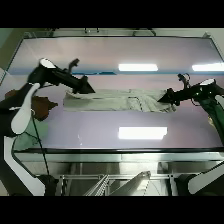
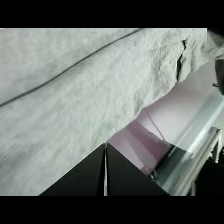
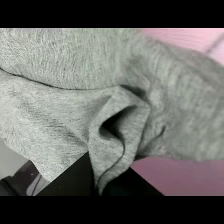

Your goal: Fold the shirts.

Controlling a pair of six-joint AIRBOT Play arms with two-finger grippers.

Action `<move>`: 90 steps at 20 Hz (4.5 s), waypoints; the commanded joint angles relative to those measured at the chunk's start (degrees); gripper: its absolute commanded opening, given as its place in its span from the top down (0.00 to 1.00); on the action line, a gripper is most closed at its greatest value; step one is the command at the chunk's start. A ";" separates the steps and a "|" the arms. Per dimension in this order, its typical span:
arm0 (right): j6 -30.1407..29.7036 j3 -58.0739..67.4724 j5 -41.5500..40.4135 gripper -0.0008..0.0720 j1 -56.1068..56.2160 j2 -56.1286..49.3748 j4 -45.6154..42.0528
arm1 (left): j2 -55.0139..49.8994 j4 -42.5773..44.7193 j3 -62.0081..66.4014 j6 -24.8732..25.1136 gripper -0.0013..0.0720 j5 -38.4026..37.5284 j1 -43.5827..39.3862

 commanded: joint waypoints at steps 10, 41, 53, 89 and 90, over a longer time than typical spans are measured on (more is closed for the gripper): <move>1.20 2.51 10.40 0.97 -2.78 8.72 3.17 | -12.79 -0.24 16.61 -4.33 0.98 8.09 -17.51; 10.36 33.88 0.37 0.66 37.90 -7.61 16.74 | 56.33 -18.03 -28.11 8.13 0.97 -15.15 20.44; 27.50 28.20 1.81 0.02 30.32 -9.35 -8.41 | 75.93 -18.08 -46.16 7.19 0.97 -12.13 30.21; 37.00 30.82 -1.73 0.97 -7.74 13.44 -0.04 | 72.39 -18.03 -43.04 7.82 0.97 -6.84 17.00; 37.42 30.82 -3.10 0.97 -12.63 13.97 -0.02 | 72.83 -18.03 -43.04 7.80 0.97 -5.25 17.00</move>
